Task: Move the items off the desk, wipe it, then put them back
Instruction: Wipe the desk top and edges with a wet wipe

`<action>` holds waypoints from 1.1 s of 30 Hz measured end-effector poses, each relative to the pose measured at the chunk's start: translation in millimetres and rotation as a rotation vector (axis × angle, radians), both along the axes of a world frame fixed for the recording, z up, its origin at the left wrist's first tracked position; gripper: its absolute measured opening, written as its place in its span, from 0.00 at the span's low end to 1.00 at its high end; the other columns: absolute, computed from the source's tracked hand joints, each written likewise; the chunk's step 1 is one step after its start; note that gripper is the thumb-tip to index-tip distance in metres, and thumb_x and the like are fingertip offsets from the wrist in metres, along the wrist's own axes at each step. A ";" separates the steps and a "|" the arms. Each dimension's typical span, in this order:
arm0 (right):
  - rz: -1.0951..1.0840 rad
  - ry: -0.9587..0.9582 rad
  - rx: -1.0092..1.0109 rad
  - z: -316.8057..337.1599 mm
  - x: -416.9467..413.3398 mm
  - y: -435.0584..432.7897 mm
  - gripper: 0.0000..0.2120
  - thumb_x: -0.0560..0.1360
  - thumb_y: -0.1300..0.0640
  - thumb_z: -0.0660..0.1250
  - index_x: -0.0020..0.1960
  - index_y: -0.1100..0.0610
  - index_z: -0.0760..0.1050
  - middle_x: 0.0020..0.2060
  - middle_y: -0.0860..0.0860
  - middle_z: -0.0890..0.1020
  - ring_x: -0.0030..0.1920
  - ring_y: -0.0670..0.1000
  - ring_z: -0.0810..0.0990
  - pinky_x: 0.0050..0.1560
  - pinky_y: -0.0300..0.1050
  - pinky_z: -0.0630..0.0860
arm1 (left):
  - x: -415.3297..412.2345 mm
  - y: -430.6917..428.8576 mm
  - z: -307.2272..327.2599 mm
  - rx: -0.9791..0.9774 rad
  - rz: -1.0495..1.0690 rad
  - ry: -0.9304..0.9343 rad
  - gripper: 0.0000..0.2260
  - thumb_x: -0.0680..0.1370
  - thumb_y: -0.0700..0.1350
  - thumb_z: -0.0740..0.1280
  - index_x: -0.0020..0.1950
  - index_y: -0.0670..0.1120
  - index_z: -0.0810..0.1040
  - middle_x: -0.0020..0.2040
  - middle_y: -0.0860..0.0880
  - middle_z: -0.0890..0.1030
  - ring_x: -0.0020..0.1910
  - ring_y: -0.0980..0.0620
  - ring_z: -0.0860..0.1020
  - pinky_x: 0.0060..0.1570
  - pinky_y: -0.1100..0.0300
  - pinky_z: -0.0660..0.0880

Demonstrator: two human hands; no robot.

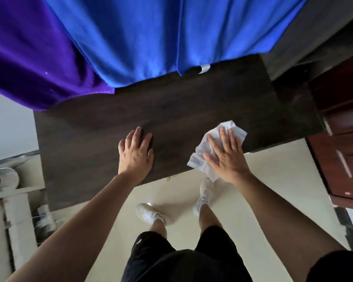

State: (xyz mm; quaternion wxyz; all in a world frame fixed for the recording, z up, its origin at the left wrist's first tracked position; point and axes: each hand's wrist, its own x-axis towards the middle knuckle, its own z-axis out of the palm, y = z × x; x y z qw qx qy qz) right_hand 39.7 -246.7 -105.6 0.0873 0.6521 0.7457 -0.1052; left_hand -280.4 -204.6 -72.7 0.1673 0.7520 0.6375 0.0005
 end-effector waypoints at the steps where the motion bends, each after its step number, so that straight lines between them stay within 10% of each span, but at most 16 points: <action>1: -0.066 -0.010 -0.004 -0.5 24.0 1.0 0.35 0.81 0.32 0.47 0.82 0.49 0.47 0.81 0.59 0.43 0.81 0.62 0.41 0.79 0.64 0.48 | 22.6 3.9 0.3 -0.004 -0.041 0.005 0.22 0.78 0.48 0.65 0.73 0.47 0.71 0.76 0.40 0.64 0.72 0.37 0.64 0.69 0.41 0.60; 13: -0.115 0.106 0.008 -9.3 148.5 102.1 0.36 0.78 0.30 0.43 0.82 0.42 0.43 0.81 0.58 0.40 0.80 0.65 0.39 0.78 0.65 0.44 | 208.4 7.3 4.1 -0.086 -0.028 0.087 0.22 0.80 0.51 0.64 0.74 0.49 0.69 0.77 0.42 0.62 0.75 0.39 0.61 0.71 0.41 0.58; 23: 0.085 0.230 0.110 -5.6 194.5 57.2 0.32 0.81 0.37 0.59 0.80 0.50 0.62 0.80 0.61 0.57 0.80 0.66 0.52 0.78 0.63 0.55 | 278.6 -16.8 12.8 -0.179 0.077 0.137 0.24 0.81 0.55 0.59 0.77 0.53 0.63 0.80 0.46 0.57 0.77 0.44 0.55 0.73 0.45 0.54; 28: 0.091 0.244 0.037 -1.5 219.9 45.7 0.31 0.82 0.36 0.52 0.81 0.47 0.55 0.82 0.56 0.48 0.81 0.61 0.42 0.80 0.57 0.49 | 307.5 -33.5 12.2 -0.197 0.117 0.158 0.26 0.81 0.57 0.59 0.78 0.54 0.61 0.80 0.47 0.55 0.78 0.45 0.54 0.72 0.45 0.55; 33: 0.076 0.302 0.006 12.6 245.7 48.4 0.21 0.85 0.49 0.54 0.78 0.47 0.62 0.81 0.52 0.54 0.79 0.54 0.58 0.67 0.51 0.74 | 339.4 -50.8 7.4 -0.194 0.163 0.143 0.26 0.81 0.58 0.58 0.78 0.55 0.60 0.80 0.48 0.55 0.78 0.45 0.54 0.71 0.44 0.56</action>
